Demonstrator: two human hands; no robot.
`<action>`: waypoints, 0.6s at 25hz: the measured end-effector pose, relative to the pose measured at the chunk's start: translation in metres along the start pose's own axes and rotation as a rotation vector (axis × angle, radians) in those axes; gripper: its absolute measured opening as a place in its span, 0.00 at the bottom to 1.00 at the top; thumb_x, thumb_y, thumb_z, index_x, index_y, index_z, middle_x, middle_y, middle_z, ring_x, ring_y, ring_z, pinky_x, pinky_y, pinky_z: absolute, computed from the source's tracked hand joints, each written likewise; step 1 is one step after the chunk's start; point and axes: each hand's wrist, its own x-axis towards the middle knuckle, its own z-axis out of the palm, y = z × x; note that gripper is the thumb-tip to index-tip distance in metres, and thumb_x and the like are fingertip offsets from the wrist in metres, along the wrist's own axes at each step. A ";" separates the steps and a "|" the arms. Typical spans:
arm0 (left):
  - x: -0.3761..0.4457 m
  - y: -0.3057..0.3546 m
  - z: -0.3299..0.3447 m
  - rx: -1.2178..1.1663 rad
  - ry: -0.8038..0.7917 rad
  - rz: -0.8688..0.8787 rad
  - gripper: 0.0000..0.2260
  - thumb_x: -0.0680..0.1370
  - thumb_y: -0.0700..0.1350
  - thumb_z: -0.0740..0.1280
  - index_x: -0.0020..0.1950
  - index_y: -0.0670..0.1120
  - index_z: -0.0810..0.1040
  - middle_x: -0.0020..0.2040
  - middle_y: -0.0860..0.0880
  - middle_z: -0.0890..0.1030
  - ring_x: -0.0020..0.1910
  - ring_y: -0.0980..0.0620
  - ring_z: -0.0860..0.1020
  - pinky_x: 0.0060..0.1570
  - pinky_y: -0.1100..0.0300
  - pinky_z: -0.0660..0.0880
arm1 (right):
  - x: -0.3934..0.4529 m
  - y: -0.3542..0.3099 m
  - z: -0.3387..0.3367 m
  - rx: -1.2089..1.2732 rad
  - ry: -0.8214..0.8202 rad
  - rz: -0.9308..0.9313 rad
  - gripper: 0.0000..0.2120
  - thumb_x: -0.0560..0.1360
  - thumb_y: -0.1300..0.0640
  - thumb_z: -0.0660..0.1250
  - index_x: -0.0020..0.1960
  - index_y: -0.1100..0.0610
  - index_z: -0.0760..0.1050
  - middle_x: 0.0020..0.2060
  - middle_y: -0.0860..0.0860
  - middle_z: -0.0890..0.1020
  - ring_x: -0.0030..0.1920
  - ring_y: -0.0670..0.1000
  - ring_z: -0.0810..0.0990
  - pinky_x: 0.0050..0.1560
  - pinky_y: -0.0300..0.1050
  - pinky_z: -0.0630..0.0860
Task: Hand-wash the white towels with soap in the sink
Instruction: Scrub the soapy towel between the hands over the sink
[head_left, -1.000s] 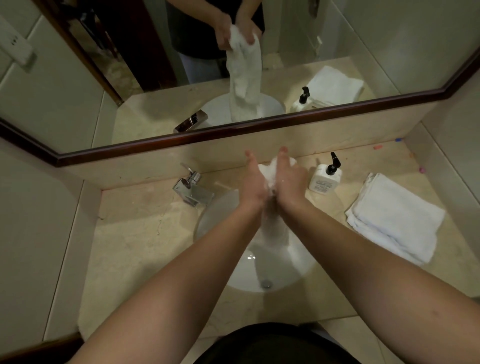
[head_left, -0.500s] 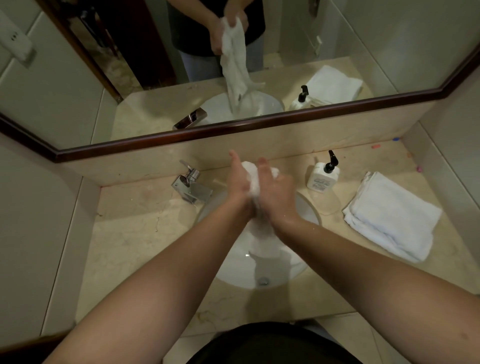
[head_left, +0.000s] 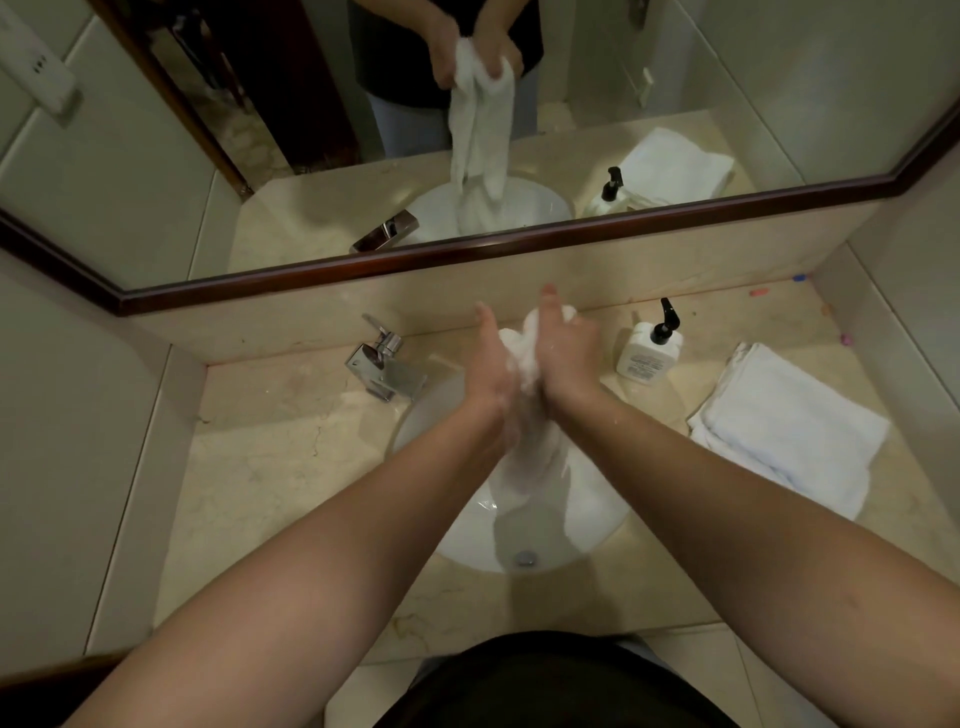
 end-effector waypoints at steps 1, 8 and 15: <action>-0.003 0.002 0.007 0.018 0.004 0.010 0.36 0.78 0.72 0.48 0.43 0.45 0.83 0.43 0.43 0.85 0.47 0.47 0.83 0.51 0.53 0.79 | 0.004 -0.005 0.000 0.023 0.041 0.033 0.25 0.79 0.37 0.59 0.45 0.59 0.78 0.40 0.54 0.83 0.43 0.53 0.84 0.44 0.44 0.78; -0.004 0.005 0.007 -0.030 0.084 -0.004 0.35 0.80 0.69 0.49 0.47 0.41 0.80 0.36 0.44 0.84 0.39 0.48 0.83 0.43 0.59 0.80 | -0.011 0.003 -0.006 -0.008 -0.061 -0.006 0.22 0.80 0.39 0.59 0.43 0.57 0.78 0.38 0.51 0.82 0.37 0.47 0.81 0.35 0.38 0.74; 0.015 0.003 -0.004 -0.227 0.169 -0.005 0.37 0.78 0.72 0.52 0.56 0.40 0.81 0.47 0.42 0.84 0.46 0.46 0.83 0.44 0.56 0.78 | -0.030 0.010 -0.006 -0.051 -0.173 -0.093 0.22 0.80 0.40 0.60 0.35 0.54 0.75 0.34 0.50 0.82 0.37 0.47 0.81 0.38 0.42 0.76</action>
